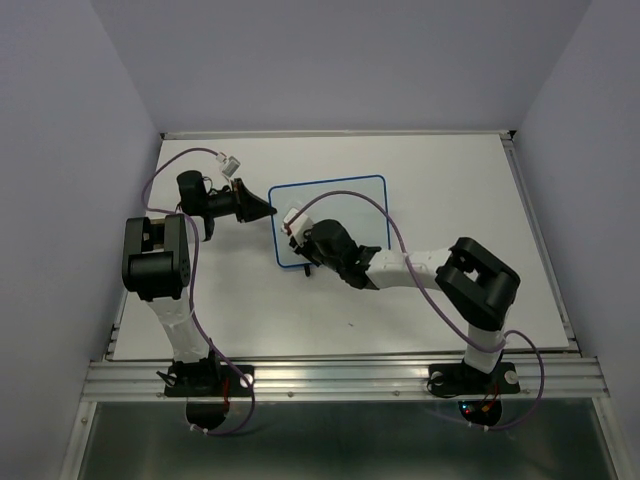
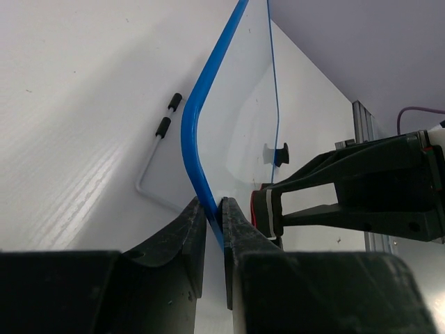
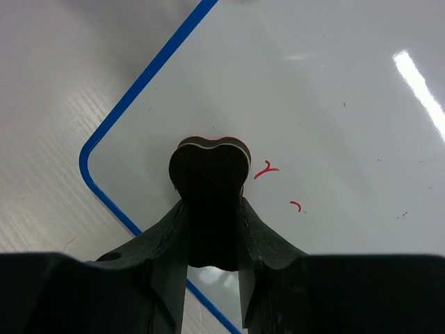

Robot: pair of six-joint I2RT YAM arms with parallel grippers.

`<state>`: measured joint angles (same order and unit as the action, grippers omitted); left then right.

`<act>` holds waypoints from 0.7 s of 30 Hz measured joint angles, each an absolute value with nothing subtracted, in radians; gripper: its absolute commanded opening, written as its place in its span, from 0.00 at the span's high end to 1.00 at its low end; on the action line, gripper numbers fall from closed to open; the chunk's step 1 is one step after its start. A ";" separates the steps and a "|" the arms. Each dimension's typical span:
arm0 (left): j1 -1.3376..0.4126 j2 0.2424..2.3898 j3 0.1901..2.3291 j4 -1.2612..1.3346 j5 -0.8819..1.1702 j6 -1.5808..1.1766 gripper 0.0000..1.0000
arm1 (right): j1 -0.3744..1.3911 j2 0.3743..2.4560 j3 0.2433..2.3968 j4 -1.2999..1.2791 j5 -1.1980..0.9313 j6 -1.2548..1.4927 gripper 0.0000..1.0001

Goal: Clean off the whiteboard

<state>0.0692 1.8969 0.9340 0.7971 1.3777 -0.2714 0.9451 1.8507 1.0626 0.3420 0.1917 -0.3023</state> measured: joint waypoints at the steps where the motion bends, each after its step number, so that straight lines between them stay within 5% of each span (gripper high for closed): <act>1: 0.069 1.897 0.934 0.797 1.374 -0.272 1.00 | 0.948 1.855 1.072 0.337 0.222 -0.287 0.99; 21: 0.065 1.897 0.967 0.702 1.353 -0.207 1.00 | 0.826 1.818 1.116 0.338 0.509 -0.114 0.99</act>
